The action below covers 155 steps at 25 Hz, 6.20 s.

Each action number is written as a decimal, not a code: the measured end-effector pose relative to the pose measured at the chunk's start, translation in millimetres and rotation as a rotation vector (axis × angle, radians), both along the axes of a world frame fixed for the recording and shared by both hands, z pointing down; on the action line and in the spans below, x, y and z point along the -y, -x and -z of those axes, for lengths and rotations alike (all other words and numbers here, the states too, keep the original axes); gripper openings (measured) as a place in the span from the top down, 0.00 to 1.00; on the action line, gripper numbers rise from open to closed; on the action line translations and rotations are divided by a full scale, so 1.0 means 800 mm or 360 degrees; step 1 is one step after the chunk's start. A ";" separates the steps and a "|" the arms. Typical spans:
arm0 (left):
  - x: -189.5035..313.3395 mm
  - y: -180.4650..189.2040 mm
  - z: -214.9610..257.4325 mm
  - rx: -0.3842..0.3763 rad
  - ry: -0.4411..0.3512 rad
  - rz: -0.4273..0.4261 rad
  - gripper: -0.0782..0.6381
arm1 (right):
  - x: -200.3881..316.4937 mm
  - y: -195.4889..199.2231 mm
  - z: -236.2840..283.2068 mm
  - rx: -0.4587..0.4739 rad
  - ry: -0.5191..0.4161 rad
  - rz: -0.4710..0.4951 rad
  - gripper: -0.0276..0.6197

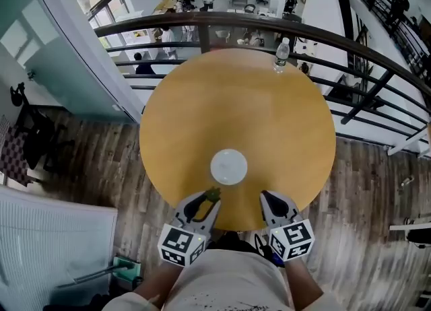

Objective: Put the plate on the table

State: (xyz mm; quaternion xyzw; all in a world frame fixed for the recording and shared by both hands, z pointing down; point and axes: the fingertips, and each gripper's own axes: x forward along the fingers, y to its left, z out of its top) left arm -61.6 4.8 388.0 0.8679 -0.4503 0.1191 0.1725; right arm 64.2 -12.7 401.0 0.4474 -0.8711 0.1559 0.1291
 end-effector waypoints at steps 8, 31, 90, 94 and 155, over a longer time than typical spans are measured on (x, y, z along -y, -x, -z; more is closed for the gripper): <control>0.024 -0.001 -0.003 0.0033 0.0032 0.0004 0.68 | 0.027 -0.010 -0.002 0.0007 0.0024 -0.0018 0.93; 0.102 0.005 -0.077 0.0161 0.0152 -0.0197 0.69 | 0.074 -0.002 -0.072 -0.0052 0.0191 -0.0161 0.93; 0.214 -0.071 -0.343 0.0839 0.0469 -0.0625 0.68 | 0.138 -0.039 -0.199 -0.0053 0.0459 -0.0313 0.93; 0.214 -0.068 -0.343 0.0831 0.0473 -0.0620 0.68 | 0.136 -0.037 -0.199 -0.0053 0.0460 -0.0319 0.93; 0.075 0.014 -0.042 0.0081 0.0179 -0.0343 0.86 | 0.050 0.014 -0.018 0.0056 0.0167 -0.0189 0.93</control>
